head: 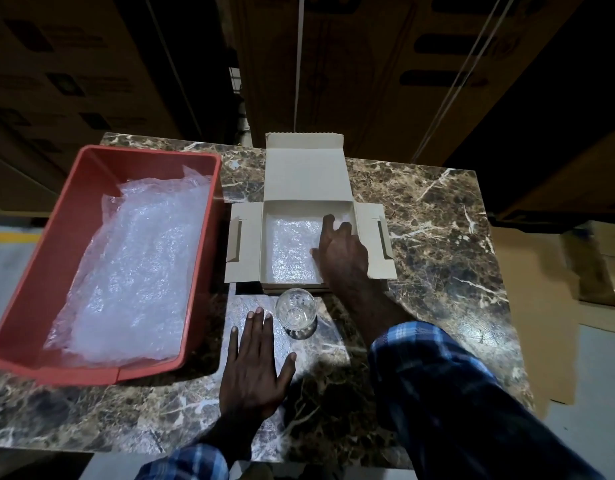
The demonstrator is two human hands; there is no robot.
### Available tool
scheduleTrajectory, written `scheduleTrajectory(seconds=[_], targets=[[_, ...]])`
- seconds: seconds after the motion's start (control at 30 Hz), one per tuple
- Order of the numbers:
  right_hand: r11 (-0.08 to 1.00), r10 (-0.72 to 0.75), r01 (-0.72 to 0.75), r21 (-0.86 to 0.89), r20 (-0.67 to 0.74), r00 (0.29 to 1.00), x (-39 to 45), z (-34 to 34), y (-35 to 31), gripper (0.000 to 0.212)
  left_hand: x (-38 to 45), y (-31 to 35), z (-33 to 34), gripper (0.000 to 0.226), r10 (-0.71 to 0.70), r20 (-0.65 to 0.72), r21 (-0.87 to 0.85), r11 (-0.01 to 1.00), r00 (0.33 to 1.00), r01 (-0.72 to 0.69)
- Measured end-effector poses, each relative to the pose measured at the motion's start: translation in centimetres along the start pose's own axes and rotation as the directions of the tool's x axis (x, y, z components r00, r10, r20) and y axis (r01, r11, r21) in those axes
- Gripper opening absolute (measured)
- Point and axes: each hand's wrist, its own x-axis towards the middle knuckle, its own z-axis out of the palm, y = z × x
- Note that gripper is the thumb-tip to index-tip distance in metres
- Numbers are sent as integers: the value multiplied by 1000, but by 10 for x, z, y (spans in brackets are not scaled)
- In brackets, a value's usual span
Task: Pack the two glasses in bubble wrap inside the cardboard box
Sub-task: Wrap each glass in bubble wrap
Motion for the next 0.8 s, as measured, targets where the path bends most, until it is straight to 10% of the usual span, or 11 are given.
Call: scheduleTrajectory(seconds=[0.8], targets=[[829,287,-143,541,-191,939,-61,-16,35,37,-1,-2,-1,79,-9,18,-4,1000,1000,9]])
